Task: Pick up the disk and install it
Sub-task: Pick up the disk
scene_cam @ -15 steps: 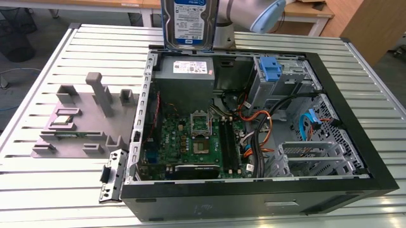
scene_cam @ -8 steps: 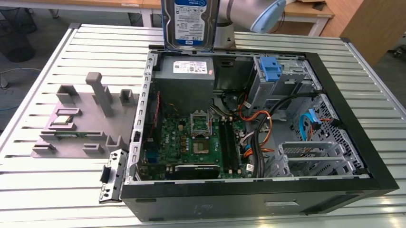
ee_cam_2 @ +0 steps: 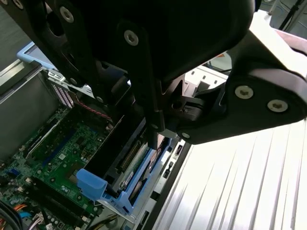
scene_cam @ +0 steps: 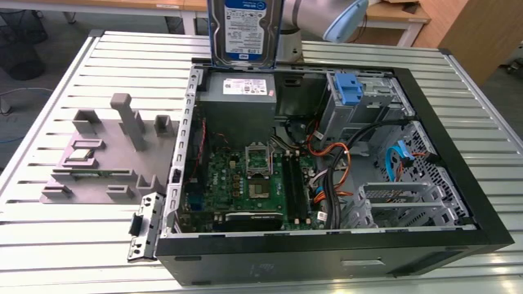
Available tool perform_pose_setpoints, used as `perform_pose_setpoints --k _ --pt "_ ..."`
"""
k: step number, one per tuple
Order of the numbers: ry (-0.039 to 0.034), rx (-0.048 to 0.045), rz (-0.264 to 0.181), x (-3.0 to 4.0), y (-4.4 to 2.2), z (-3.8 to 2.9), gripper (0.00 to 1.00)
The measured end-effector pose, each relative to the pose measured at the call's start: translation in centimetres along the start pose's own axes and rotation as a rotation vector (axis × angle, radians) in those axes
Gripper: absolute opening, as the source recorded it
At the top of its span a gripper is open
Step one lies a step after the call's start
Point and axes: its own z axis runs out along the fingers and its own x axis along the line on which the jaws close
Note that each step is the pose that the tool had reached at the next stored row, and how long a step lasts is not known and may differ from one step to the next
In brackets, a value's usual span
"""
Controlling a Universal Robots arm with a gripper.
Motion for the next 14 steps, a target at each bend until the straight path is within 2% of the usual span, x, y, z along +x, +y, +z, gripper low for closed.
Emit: perform_pose_setpoints --k 10,14 --pt "0.0000 0.0000 0.000 1.79 -0.06 -0.05 0.35" --pt "-0.0001 0.0001 0.000 1.96 -0.11 -0.05 0.35"
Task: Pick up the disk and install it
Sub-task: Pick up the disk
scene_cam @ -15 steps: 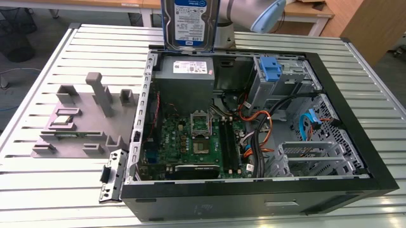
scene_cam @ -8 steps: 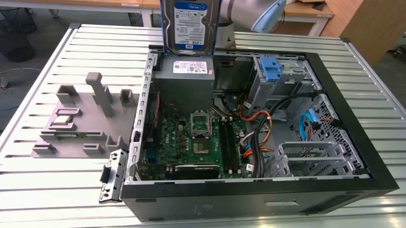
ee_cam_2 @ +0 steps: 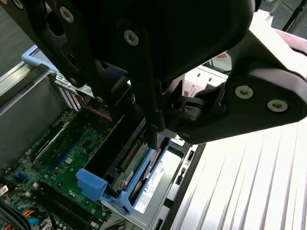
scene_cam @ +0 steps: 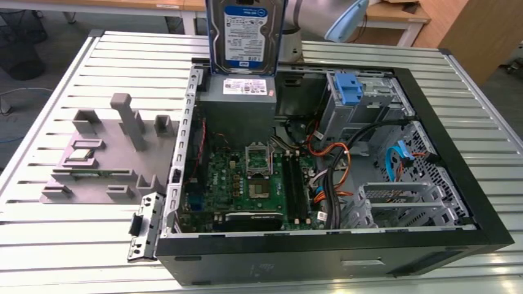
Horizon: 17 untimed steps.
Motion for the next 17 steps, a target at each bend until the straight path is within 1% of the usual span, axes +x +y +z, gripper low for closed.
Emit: perform_pose_setpoints --k 2,5,14,17 --pt "0.0002 -0.0001 0.000 0.00 -0.13 -0.01 0.35" --pt "0.0000 0.0000 0.000 -0.02 -0.53 -0.02 0.35" --pt "0.0000 -0.0003 0.000 -0.08 -2.22 -0.09 0.35" --pt "0.0002 -0.0003 0.000 -0.09 -2.68 -0.11 0.35"
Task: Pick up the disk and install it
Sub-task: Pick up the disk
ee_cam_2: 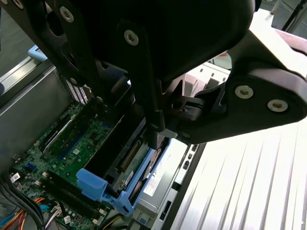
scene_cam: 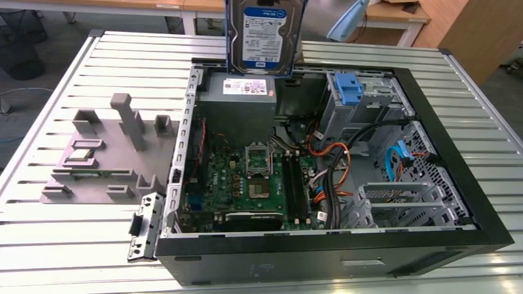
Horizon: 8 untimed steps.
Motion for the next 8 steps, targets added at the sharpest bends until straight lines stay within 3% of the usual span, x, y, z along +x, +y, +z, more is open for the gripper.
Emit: perform_pose_setpoints --k 8 --pt "-0.0001 0.0001 0.000 -0.01 -0.16 0.00 0.35"
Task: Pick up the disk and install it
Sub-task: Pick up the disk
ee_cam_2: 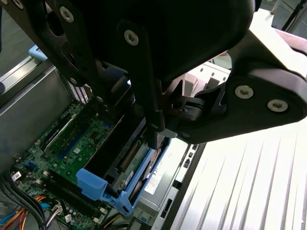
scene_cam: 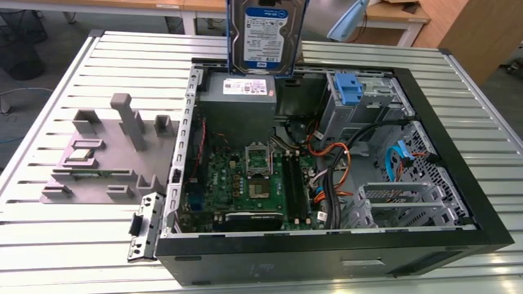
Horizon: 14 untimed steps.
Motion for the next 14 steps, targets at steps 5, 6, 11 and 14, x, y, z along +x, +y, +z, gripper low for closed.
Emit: perform_pose_setpoints --k 5,6,11,14 --pt "-0.0261 -0.0010 -0.001 0.03 -0.02 0.00 0.35" --pt "-0.0264 -0.0010 -0.001 0.03 -0.02 0.00 0.35" --pt "-0.0274 -0.0010 -0.001 0.22 -0.03 -0.01 0.35" --pt "-0.0279 -0.0010 -0.001 0.49 -0.04 -0.02 0.35"
